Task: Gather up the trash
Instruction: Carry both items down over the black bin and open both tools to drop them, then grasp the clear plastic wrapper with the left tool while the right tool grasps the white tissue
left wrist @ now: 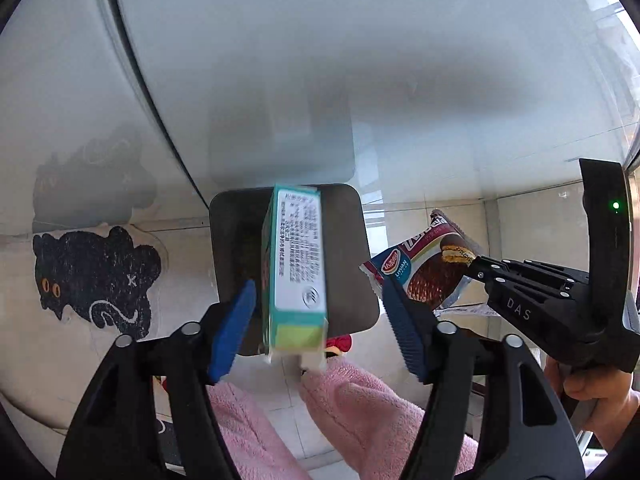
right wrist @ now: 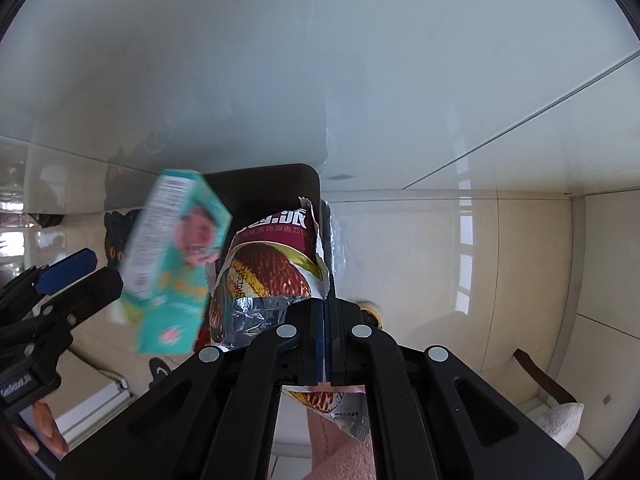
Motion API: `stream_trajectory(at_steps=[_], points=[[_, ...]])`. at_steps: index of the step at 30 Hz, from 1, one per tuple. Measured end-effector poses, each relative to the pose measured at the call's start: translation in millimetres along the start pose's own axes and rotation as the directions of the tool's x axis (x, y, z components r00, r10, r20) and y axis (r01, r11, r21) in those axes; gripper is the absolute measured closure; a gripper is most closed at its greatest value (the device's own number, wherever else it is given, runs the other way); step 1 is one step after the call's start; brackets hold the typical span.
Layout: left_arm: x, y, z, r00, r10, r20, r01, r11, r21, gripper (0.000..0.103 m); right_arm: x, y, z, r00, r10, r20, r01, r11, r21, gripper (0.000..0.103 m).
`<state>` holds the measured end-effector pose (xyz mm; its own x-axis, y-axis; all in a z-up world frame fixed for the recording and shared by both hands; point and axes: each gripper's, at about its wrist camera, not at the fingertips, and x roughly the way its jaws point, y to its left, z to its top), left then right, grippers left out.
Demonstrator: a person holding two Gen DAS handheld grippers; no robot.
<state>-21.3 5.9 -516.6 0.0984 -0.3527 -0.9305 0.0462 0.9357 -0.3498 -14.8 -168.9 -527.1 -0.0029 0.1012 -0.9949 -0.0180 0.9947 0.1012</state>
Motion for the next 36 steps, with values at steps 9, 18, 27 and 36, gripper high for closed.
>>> stream_trajectory(at_steps=[9,18,27,36], points=[[-15.2,15.5,-1.9,0.998,0.055,0.024,-0.054,0.997,-0.052,0.032,15.0,16.5,7.8,0.995,0.075,-0.064,-0.075,0.997,0.01,0.097],[-46.9,42.0,-2.1,0.995,0.085,0.053,-0.079,0.991,-0.111,0.026,14.7,33.9,14.3,0.992,0.116,-0.058,-0.117,0.993,-0.013,0.037],[-90.1,26.9,-5.8,0.989,0.109,0.102,-0.098,0.989,-0.108,0.008,-47.2,17.1,7.1,0.99,0.143,-0.01,-0.144,0.988,-0.055,0.005],[-190.4,-36.6,-9.7,0.965,0.109,0.24,-0.114,0.993,0.007,0.008,-184.2,-28.4,-18.1,0.976,0.192,0.101,-0.186,0.981,-0.062,0.003]])
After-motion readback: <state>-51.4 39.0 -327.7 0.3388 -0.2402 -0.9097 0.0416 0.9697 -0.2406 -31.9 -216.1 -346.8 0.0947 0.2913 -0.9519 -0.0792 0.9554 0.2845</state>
